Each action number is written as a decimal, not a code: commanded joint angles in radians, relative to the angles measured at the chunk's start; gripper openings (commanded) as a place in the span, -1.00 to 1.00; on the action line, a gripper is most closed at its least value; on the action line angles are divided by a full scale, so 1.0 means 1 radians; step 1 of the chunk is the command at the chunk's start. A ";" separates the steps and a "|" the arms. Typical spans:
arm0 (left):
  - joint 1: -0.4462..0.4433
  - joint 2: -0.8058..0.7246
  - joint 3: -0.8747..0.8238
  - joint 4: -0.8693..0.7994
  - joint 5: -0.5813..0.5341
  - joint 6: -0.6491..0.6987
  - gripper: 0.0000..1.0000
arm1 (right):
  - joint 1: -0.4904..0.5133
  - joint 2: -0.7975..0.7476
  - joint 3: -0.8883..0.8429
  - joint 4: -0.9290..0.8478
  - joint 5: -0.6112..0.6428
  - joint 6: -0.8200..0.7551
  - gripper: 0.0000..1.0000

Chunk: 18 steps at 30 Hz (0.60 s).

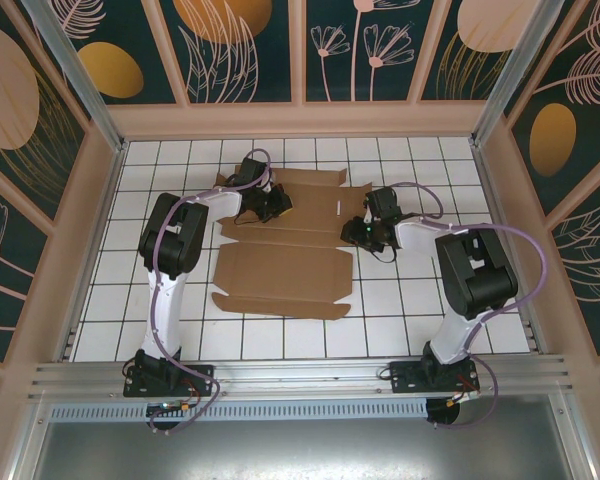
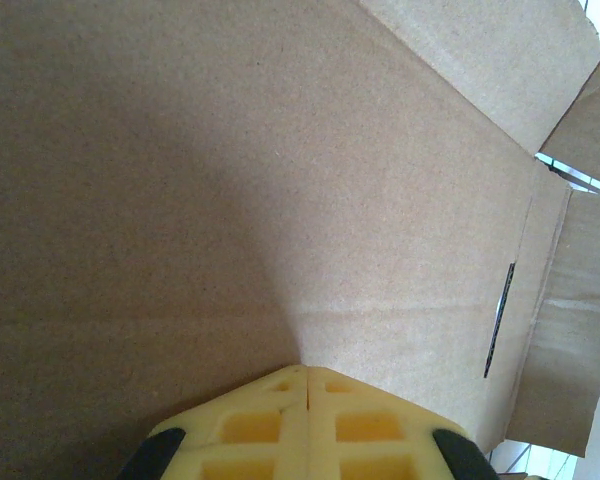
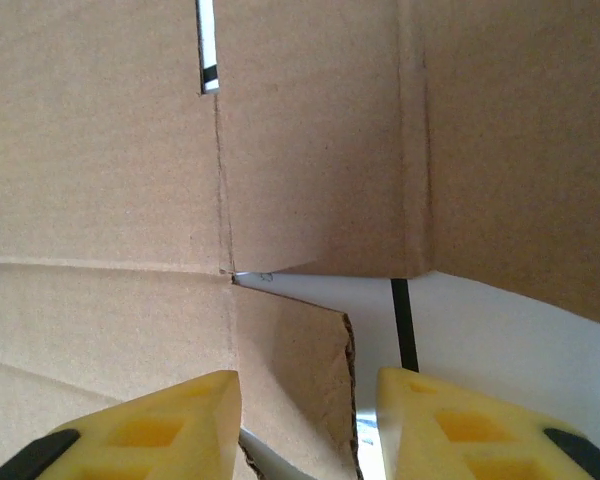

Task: Fold the paper box

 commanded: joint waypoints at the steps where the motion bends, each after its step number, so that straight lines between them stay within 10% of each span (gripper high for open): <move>1: 0.009 0.036 -0.027 -0.041 -0.023 -0.007 -1.00 | -0.007 0.005 -0.015 0.044 -0.064 0.018 -0.25; 11: 0.008 0.032 -0.023 -0.037 -0.012 -0.009 -1.00 | 0.096 0.004 0.115 -0.176 0.142 -0.070 -0.72; 18: 0.009 0.035 -0.024 -0.034 -0.006 -0.010 -1.00 | 0.262 0.167 0.325 -0.394 0.459 -0.098 -0.64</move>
